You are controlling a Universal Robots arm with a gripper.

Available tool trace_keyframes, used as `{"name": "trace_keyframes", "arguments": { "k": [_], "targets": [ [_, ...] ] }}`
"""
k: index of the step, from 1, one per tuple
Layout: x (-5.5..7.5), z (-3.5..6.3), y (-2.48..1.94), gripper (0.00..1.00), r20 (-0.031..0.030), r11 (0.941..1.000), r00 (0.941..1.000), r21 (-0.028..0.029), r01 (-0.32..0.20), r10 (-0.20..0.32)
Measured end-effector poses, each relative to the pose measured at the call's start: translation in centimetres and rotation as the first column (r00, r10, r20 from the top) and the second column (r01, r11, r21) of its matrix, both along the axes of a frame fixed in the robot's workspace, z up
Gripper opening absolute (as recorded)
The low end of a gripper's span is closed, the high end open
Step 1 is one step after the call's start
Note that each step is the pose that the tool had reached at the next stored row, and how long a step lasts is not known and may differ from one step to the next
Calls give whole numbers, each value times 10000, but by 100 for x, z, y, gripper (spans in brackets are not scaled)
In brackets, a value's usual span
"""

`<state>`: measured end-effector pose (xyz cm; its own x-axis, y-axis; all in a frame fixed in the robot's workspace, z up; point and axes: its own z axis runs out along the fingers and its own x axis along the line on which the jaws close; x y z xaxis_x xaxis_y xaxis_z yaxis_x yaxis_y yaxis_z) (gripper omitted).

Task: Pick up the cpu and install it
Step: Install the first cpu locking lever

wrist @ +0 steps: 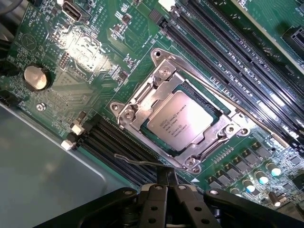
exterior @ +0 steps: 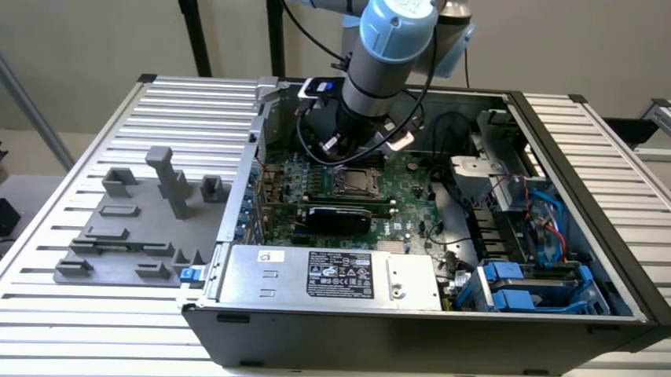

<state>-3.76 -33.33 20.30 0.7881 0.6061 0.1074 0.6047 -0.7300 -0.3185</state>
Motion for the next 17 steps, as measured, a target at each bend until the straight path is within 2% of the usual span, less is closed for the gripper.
{"name": "trace_keyframes", "arguments": {
  "k": [17],
  "targets": [
    [157,-27,4,11,1,10000,10000,-26,-31,31]
  ]
}}
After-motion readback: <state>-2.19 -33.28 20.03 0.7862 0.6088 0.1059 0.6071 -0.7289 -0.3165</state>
